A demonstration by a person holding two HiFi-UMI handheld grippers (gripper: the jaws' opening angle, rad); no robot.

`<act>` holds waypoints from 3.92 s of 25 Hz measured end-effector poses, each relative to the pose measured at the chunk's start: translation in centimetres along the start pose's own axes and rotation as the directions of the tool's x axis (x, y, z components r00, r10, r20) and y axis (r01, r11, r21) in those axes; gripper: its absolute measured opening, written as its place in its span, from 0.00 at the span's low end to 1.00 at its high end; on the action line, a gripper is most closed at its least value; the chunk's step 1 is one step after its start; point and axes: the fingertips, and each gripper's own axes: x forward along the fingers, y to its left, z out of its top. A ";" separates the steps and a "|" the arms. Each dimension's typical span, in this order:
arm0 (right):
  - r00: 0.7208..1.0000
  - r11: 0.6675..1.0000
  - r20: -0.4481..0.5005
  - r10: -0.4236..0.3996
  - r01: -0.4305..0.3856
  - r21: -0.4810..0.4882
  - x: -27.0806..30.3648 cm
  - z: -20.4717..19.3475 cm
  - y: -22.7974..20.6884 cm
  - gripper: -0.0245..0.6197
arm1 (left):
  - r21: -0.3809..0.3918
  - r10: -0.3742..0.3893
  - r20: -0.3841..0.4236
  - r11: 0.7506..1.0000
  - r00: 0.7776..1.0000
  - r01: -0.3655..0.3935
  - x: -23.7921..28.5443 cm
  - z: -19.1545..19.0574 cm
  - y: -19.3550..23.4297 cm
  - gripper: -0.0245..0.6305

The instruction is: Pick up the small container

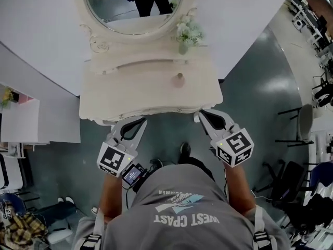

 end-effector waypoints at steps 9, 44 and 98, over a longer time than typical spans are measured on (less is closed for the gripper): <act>0.987 0.987 0.002 0.160 -0.160 -0.017 2.9 -0.1 -6.7 0.04 | -0.035 0.137 -0.066 0.990 0.988 -0.140 5.7 0.7 0.0 0.04; 0.996 0.994 -0.069 0.058 -0.052 0.092 6.9 -4.0 -17.5 0.04 | -0.073 -0.024 -0.114 0.997 0.993 0.016 21.5 -3.1 4.2 0.04; 0.966 0.965 -0.258 0.000 0.068 0.252 13.2 -16.6 -22.5 0.04 | -0.047 -0.121 -0.236 0.992 0.964 0.113 43.9 -24.8 8.6 0.38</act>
